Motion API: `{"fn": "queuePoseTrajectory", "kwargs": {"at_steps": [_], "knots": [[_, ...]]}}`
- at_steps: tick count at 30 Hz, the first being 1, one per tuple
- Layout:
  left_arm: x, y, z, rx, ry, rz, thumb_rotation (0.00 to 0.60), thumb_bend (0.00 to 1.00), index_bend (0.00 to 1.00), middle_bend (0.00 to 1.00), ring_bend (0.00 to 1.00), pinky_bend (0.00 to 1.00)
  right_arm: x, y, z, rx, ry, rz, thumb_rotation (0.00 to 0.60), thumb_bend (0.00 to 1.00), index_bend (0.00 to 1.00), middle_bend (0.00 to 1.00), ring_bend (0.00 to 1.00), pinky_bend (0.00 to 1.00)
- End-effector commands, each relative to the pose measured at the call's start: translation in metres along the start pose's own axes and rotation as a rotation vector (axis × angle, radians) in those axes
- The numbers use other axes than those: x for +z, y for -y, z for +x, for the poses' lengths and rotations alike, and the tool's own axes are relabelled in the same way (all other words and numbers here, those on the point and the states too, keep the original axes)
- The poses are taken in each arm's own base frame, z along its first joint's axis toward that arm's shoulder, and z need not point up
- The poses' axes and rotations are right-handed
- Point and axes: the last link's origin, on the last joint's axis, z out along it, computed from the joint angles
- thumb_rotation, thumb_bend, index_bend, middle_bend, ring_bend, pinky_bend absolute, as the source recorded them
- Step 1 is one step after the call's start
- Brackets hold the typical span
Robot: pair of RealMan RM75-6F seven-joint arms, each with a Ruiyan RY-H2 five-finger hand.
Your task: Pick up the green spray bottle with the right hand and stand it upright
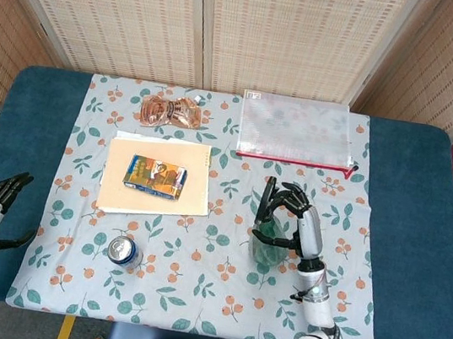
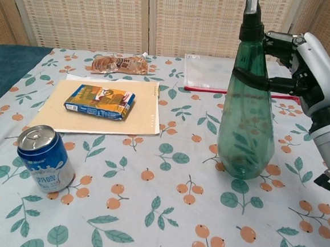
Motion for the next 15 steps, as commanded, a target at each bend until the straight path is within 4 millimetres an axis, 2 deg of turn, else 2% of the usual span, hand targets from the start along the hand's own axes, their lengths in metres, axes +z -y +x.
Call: {"fn": "queuePoseTrajectory", "kwargs": {"at_steps": [1,15], "knots": [[-0.0006,0.0000,0.0000,0.000,-0.001,-0.001,0.600,0.25,0.00,0.00,0.00,0.00,-0.0017,-0.0013,0.0011,-0.005,0.006,-0.002,0.600,0.00,0.76,0.68,0.37,0.23],[-0.0009,-0.0007,0.0004,-0.001,-0.007,-0.008,0.600,0.25,0.00,0.00,0.00,0.00,-0.0093,-0.0092,0.0020,-0.047,0.042,-0.022,0.600,0.00,0.73,0.68,0.36,0.23]]}}
